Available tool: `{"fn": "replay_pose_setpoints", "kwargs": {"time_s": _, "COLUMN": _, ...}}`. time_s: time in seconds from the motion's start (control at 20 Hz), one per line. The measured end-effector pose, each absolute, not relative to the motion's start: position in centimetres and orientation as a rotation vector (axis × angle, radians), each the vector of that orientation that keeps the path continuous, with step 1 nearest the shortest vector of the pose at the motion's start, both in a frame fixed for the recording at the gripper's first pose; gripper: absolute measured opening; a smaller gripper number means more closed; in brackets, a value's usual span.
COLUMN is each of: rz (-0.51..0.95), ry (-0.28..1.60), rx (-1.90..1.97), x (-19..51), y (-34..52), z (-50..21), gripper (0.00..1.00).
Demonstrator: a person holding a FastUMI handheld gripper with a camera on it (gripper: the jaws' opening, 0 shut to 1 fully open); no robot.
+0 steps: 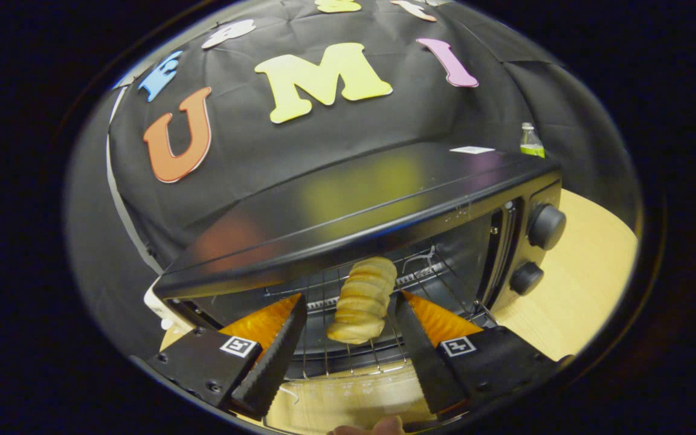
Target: Open the toaster oven, put the food inside, and close the toaster oven door.
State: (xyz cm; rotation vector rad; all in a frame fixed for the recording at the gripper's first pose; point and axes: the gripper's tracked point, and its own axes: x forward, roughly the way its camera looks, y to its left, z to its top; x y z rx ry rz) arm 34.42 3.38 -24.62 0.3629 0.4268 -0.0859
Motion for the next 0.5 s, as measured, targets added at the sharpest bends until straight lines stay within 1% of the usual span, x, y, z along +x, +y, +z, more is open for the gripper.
{"fn": "replay_pose_setpoints", "kwargs": {"time_s": 0.1, "rz": -0.063, "ry": 0.467, "rx": 0.329, "x": 32.4, "y": 3.5, "z": -24.5, "gripper": 1.0}}
{"fn": "replay_pose_setpoints", "kwargs": {"time_s": 0.3, "rz": -0.005, "ry": 0.504, "rx": 0.265, "x": 27.9, "y": 3.4, "z": -24.0, "gripper": 1.0}}
{"fn": "replay_pose_setpoints", "kwargs": {"time_s": 0.5, "rz": 0.065, "ry": 0.492, "rx": 0.198, "x": 22.5, "y": 3.3, "z": -22.9, "gripper": 0.99}}
